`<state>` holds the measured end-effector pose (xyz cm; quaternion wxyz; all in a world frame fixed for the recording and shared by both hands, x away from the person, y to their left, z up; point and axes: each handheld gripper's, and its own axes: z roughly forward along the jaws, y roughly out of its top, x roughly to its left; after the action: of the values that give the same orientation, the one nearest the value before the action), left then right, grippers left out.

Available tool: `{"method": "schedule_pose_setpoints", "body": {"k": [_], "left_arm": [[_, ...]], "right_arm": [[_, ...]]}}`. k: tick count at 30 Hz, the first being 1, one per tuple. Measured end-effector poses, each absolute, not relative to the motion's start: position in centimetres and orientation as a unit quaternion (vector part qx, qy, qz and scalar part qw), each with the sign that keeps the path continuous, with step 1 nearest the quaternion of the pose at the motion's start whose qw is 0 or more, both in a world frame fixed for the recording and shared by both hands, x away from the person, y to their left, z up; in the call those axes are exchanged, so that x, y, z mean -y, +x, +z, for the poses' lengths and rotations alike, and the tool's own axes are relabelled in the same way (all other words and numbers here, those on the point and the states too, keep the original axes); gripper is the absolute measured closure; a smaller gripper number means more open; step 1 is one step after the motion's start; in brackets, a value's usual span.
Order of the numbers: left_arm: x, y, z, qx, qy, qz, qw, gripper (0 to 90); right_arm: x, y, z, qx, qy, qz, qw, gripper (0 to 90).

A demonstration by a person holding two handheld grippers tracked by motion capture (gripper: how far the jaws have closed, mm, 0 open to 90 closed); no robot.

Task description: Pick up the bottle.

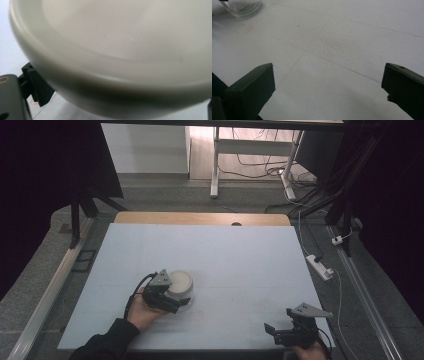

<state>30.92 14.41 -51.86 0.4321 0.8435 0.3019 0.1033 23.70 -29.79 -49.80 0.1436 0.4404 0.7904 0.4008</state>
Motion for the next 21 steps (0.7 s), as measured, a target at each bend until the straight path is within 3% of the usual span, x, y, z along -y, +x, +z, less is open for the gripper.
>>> {"method": "schedule_pose_setpoints", "body": {"k": [21], "left_arm": [[-13.0,30.9,-48.3,-0.265,0.851,0.115,0.438,7.4]], "right_arm": [[29.9,23.7,-49.8,-0.789,0.441,0.403,0.144,0.0]]}}
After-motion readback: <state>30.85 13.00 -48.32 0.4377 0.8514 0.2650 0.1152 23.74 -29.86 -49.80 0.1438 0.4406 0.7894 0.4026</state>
